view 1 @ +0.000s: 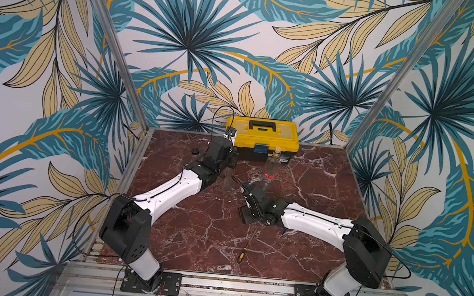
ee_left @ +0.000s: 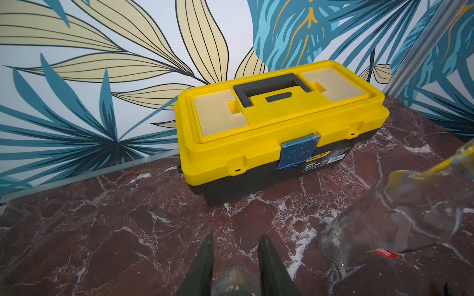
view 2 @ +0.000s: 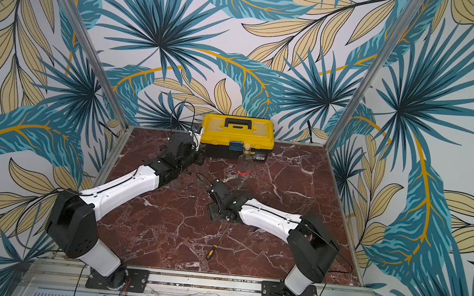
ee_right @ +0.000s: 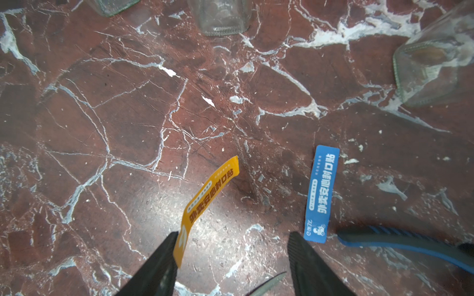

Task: Remove the label from the bottle
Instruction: Place the bottle at the center of the board.

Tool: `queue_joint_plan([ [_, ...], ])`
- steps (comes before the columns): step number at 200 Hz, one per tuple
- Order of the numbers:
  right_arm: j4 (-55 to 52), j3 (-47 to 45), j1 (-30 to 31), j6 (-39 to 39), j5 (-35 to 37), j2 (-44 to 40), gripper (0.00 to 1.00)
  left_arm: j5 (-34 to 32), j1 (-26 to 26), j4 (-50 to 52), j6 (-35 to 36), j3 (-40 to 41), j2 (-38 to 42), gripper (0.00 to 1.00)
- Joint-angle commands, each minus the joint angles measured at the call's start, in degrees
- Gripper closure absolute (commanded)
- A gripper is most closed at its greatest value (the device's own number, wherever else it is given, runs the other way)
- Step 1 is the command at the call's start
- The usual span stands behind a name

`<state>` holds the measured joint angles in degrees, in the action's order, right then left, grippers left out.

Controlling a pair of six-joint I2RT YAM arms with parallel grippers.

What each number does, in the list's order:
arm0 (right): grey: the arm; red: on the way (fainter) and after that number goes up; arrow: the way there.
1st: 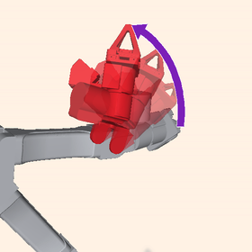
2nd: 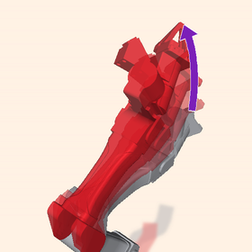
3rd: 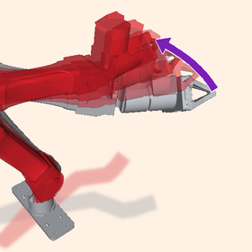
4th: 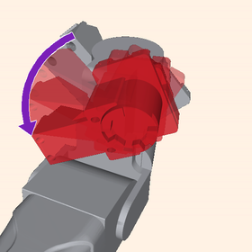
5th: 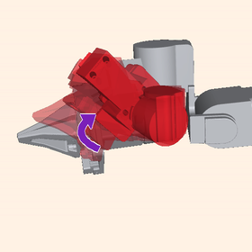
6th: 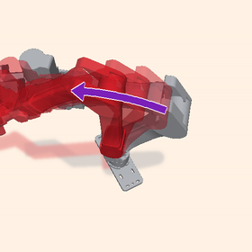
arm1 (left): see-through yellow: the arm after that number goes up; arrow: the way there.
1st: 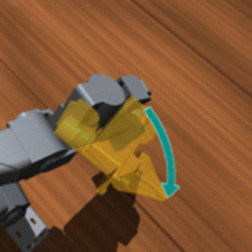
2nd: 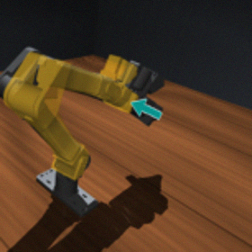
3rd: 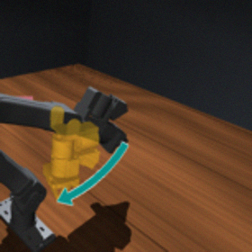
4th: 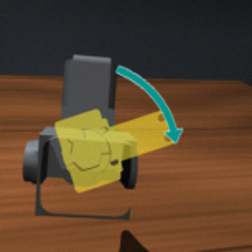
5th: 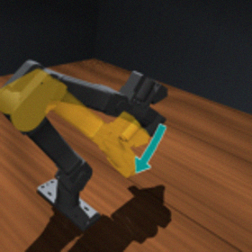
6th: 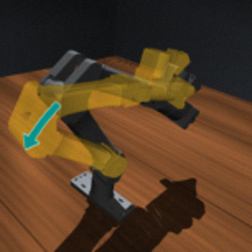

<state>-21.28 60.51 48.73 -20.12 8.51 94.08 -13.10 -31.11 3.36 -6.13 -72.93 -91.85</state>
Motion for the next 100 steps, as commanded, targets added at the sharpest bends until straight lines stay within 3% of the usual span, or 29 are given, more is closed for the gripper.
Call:
queue_joint_plan([
  [1, 0.10, -0.84, -0.11, 0.44, -0.29, -0.22, 0.32, -0.96, -0.26, -3.53, -1.14, 0.49, 1.33, 0.79],
  [46, 0.01, -0.83, -0.09, 0.52, -0.40, -0.13, 0.32, -1.22, -0.26, -3.53, -1.50, 0.59, 1.68, 0.52],
  [100, -0.15, -0.66, -0.10, 0.70, -0.65, -0.17, 0.32, -2.42, -0.26, -3.53, -1.44, 0.94, 3.29, 0.40],
])
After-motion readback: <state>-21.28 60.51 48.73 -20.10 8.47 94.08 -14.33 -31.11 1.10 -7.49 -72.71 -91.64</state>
